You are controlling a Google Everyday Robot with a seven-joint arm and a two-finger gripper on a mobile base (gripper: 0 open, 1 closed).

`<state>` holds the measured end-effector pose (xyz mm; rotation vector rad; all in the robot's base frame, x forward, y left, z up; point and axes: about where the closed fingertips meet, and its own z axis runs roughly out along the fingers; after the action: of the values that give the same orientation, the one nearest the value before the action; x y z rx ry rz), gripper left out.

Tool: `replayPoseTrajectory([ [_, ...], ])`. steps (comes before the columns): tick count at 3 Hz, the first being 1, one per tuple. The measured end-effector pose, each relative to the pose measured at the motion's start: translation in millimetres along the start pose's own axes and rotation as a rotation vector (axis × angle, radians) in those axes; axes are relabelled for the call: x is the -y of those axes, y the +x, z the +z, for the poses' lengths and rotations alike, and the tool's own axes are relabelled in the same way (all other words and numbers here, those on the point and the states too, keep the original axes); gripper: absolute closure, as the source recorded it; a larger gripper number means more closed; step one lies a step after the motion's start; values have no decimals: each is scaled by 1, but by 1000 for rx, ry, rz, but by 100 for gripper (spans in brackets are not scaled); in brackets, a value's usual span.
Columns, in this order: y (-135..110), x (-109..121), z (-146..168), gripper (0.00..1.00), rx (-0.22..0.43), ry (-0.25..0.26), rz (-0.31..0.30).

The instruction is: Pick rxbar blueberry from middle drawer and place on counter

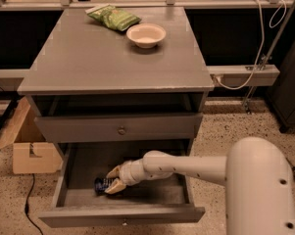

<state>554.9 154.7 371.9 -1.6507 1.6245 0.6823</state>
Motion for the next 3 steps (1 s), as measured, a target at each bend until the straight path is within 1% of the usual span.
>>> replayPoseTrajectory([
  [1,-35,-6,-47,100,137,-12,-99],
  [2,-54,-11,-112,100,227,16,-161],
  [3,-54,-11,-111,100,227,16,-161],
])
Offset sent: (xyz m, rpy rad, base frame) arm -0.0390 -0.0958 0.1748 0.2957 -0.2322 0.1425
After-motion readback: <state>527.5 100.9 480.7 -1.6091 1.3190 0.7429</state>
